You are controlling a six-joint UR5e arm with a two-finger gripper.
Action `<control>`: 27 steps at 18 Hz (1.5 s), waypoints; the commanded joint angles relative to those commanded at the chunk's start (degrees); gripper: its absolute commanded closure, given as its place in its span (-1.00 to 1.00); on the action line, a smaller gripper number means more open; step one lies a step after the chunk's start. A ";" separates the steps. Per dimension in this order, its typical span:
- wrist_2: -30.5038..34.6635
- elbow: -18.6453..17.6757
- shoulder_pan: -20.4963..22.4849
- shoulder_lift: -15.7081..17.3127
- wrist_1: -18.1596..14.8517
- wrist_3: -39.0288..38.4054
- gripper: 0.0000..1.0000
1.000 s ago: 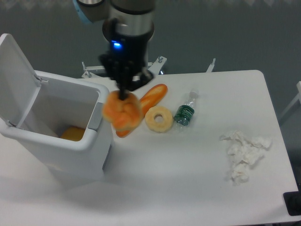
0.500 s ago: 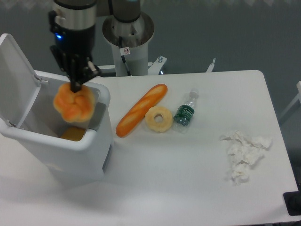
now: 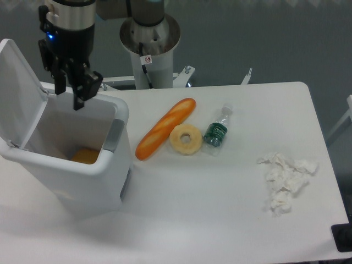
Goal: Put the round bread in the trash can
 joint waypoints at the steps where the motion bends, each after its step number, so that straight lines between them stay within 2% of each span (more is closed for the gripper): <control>1: 0.26 -0.79 2.20 -0.09 2.72 0.18 -1.00; 2: 0.44 -2.01 4.31 -0.26 5.70 0.44 -1.00; 4: 1.23 -4.04 8.53 -0.44 8.62 1.66 -1.00; 8: 1.32 -4.31 16.00 -2.63 8.90 13.95 -1.00; 11: 1.58 -4.31 20.75 -5.00 9.33 18.62 -1.00; 13: 5.77 -4.40 23.39 -6.67 9.25 24.23 -1.00; 16: 13.69 -3.26 25.85 -11.32 8.98 30.75 -1.00; 19: 14.33 -1.50 27.62 -16.60 9.68 35.41 -1.00; 23: 14.15 -1.50 27.53 -22.23 17.05 35.86 -1.00; 27: 14.06 -1.50 27.09 -24.34 18.48 35.86 -1.00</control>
